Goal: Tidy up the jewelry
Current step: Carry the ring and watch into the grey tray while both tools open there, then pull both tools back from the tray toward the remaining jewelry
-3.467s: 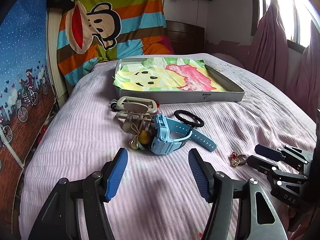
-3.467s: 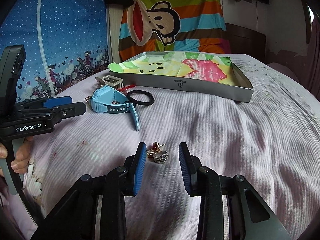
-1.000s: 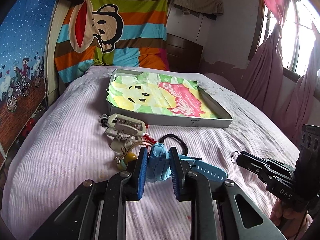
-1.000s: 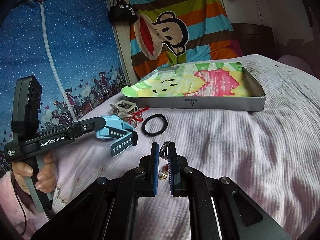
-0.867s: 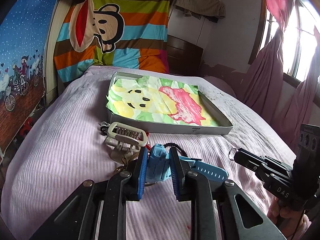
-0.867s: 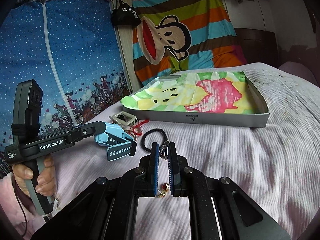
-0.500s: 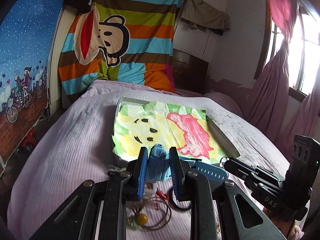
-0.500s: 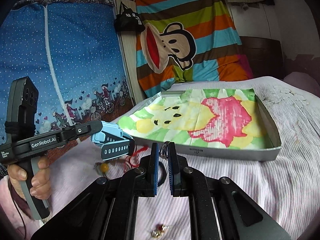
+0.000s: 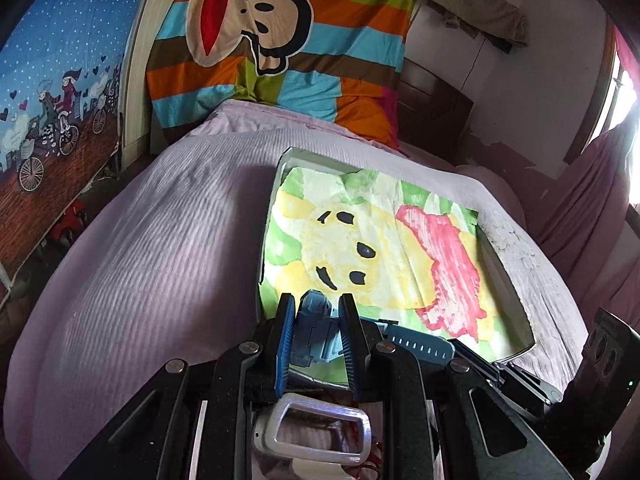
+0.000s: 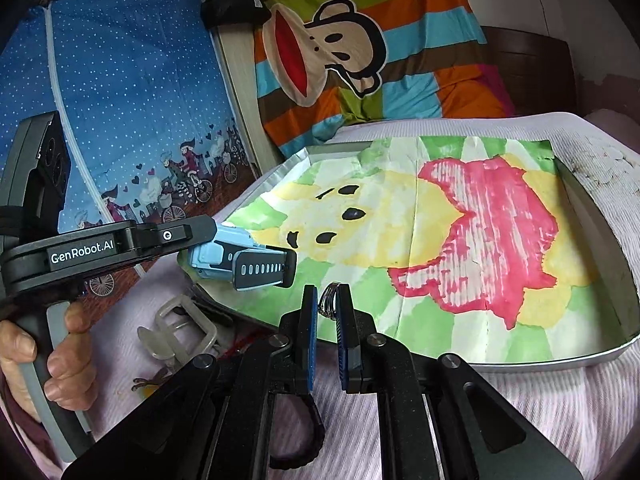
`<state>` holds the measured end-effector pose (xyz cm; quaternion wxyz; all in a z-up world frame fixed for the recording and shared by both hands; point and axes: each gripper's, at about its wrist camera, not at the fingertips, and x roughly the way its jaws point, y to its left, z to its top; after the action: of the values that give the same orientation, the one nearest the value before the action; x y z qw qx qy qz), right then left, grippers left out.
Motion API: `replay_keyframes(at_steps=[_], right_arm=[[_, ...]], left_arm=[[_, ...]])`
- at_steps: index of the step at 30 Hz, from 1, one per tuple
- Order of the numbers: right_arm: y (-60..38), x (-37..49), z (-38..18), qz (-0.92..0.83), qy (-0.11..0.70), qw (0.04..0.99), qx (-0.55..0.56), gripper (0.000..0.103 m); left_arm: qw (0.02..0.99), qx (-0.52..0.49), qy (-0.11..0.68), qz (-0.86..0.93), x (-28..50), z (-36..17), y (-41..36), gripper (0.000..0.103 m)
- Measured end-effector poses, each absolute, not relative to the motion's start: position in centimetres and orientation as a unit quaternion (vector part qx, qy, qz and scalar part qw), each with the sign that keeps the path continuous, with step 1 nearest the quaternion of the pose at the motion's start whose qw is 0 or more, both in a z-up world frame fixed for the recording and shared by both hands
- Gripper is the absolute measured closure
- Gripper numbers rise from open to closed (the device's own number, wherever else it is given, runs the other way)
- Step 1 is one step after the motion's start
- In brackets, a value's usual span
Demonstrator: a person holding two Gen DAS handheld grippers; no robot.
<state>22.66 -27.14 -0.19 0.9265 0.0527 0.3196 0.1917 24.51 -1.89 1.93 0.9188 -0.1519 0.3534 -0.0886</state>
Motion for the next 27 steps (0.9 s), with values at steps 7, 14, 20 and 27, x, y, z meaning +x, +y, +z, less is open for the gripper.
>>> replay_keyframes(at_steps=[7, 14, 20, 27], right_arm=[[-27.1, 22.8, -0.5, 0.183, 0.323, 0.927, 0.048, 0.094], [-27.9, 21.3, 0.1, 0.169, 0.300, 0.937, 0.049, 0.079], [-28.8, 17.9, 2.0, 0.155, 0.243, 0.956, 0.051, 0.055], [-29.7, 12.3, 3.8, 0.139, 0.163, 0.975, 0.053, 0.021]], left_arm=[[0.925, -0.146, 0.340, -0.091, 23.5, 2.3, -2.2, 0.079], [0.937, -0.129, 0.313, -0.092, 20.9, 3.5, -2.1, 0.060], [0.954, -0.107, 0.269, -0.082, 16.8, 4.5, -1.5, 0.033], [0.970, -0.077, 0.220, -0.067, 12.0, 4.5, -1.0, 0.006]])
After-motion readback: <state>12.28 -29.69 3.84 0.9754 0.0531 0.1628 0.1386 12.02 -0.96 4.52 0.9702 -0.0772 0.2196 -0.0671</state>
